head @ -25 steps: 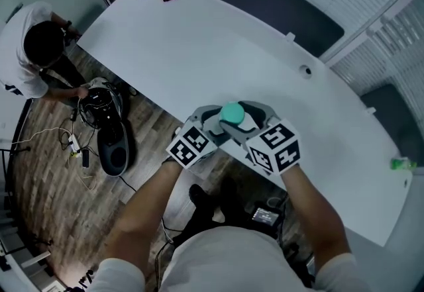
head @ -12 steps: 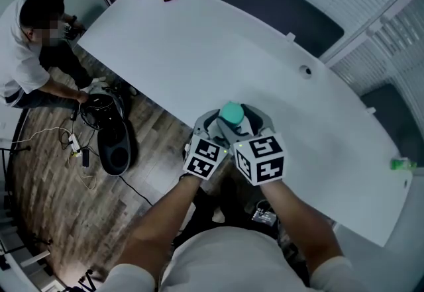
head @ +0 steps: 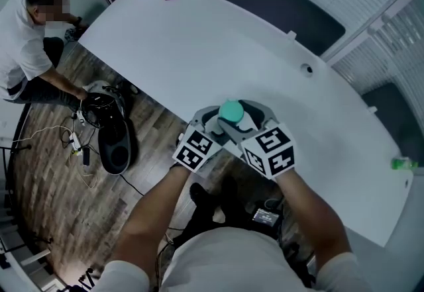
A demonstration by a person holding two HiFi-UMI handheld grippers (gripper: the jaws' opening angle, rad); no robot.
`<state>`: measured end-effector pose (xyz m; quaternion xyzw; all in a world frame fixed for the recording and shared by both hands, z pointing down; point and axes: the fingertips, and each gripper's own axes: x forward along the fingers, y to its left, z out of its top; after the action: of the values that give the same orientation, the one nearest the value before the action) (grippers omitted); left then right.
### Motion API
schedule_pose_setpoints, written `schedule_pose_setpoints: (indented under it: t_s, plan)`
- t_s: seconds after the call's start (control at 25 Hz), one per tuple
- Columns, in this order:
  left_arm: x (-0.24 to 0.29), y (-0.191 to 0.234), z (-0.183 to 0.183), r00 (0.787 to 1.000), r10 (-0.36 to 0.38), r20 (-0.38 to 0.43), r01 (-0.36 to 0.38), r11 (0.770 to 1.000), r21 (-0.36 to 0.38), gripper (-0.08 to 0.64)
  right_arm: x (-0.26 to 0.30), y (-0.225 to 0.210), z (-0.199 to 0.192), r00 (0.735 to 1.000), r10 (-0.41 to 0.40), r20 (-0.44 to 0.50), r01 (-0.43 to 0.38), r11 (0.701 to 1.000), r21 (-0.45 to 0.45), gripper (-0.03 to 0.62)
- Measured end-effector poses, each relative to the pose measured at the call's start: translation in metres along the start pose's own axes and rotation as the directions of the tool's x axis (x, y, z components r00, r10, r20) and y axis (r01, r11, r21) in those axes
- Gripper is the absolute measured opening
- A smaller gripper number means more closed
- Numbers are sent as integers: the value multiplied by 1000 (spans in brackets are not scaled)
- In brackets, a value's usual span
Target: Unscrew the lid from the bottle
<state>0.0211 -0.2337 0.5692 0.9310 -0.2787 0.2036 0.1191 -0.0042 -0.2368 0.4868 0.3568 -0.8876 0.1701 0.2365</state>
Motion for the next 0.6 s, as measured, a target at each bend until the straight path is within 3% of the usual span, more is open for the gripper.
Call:
schedule_pose_setpoints:
  t_s: [0.28,0.6]
  plan:
    - [-3,-5,-1,989,-141,-35,143,988,56,308,-1,6,-2,981,181,-75,-188,977,-102,296]
    - [-1,-6,-2,987,-154,-36,156,986,56,308,-1,4,-3,985,167,-40,-170,981,-96,296]
